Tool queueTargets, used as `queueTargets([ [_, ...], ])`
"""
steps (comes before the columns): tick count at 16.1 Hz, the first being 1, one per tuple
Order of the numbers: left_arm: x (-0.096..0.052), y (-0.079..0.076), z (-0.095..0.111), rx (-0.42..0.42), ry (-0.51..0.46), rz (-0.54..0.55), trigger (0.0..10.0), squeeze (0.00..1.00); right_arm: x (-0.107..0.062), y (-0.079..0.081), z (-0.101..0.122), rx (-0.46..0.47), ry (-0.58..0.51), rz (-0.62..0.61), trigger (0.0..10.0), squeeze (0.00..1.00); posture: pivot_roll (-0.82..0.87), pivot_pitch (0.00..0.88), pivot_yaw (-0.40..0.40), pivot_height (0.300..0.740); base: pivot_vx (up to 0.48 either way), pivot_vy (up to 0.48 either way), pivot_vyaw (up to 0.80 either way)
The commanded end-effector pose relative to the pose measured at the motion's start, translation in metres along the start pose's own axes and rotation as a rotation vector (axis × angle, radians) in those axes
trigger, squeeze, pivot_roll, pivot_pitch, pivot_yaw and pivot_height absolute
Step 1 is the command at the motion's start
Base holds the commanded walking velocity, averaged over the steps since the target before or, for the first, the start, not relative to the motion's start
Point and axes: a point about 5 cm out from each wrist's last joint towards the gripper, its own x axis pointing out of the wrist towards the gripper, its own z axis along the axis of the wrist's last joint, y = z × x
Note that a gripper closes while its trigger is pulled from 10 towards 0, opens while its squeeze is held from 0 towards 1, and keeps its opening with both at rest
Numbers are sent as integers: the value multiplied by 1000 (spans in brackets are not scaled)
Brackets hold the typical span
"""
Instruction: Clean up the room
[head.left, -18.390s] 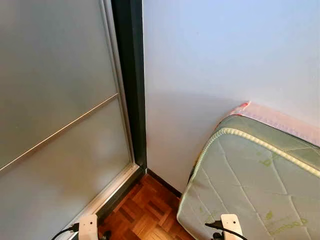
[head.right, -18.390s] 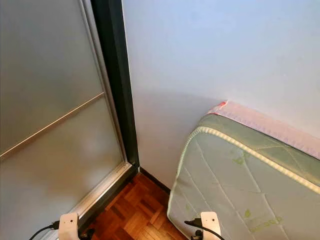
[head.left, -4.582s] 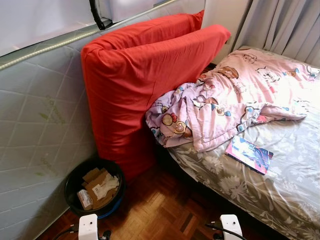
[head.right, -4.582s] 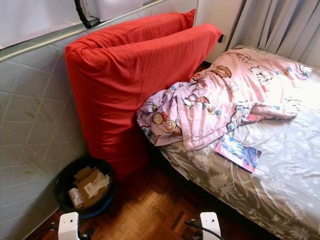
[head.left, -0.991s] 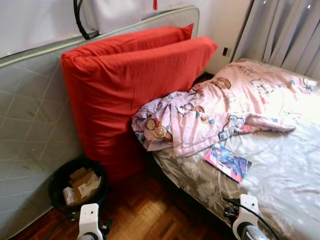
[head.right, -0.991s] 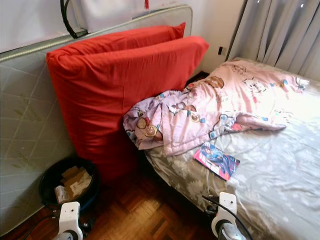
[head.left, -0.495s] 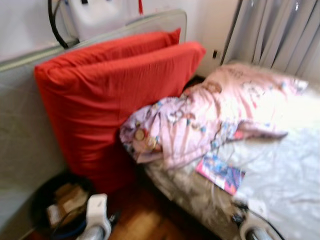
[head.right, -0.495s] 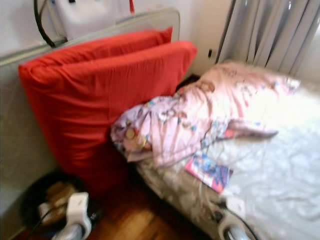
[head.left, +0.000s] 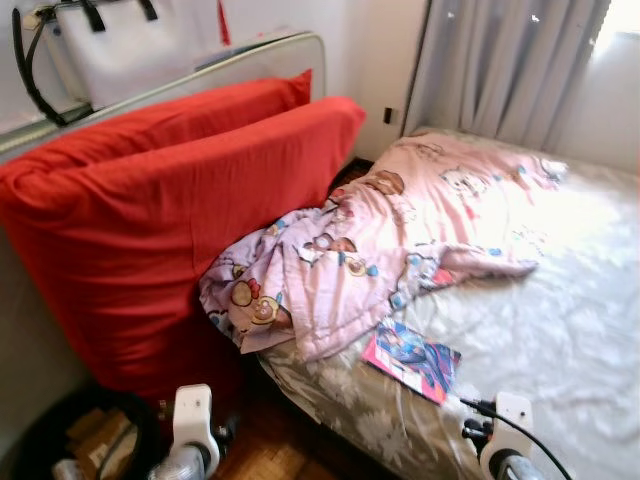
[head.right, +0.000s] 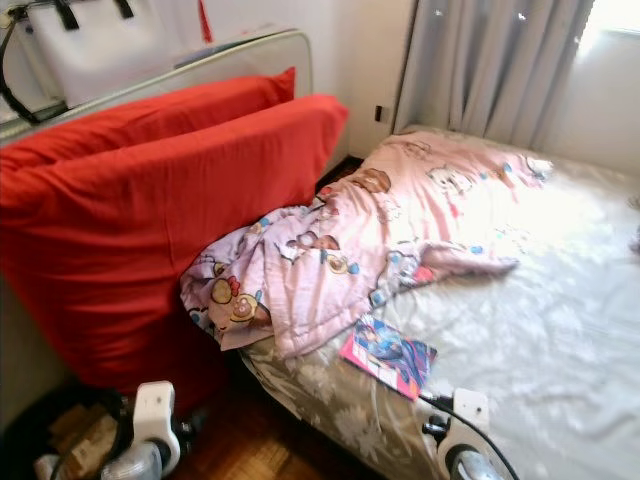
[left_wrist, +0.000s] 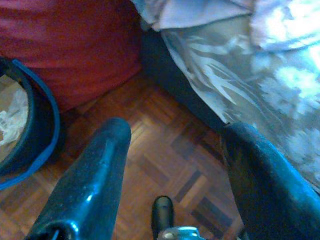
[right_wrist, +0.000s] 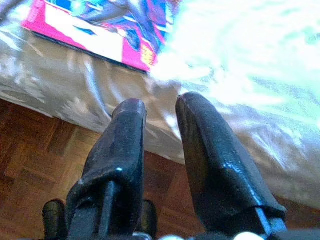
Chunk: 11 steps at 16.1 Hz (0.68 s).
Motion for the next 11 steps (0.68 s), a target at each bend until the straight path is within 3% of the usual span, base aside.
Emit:
queueTargets([
  [1, 0, 2, 1, -1, -5, 0, 10000, 0, 2, 6, 4, 11, -16, 19, 10000, 0, 14, 0, -23, 740, 296, 0, 0],
  [5, 2, 0, 12, 12, -56, -21, 10000, 0, 1, 8, 4, 35, -55, 32, 10000, 0, 12, 0, -13, 740, 293, 0, 0],
  [8, 3, 6, 23, -9, -115, 0, 10000, 0, 0, 10, 7, 30, -109, 41, 10000, 0, 10, 0, 0, 740, 0, 0, 0],
  [11, 7, 5, 53, 11, -228, -24, 10000, 0, -3, 13, 15, 35, -220, 69, 10000, 0, -10, 0, 13, 740, 0, 0, 0],
])
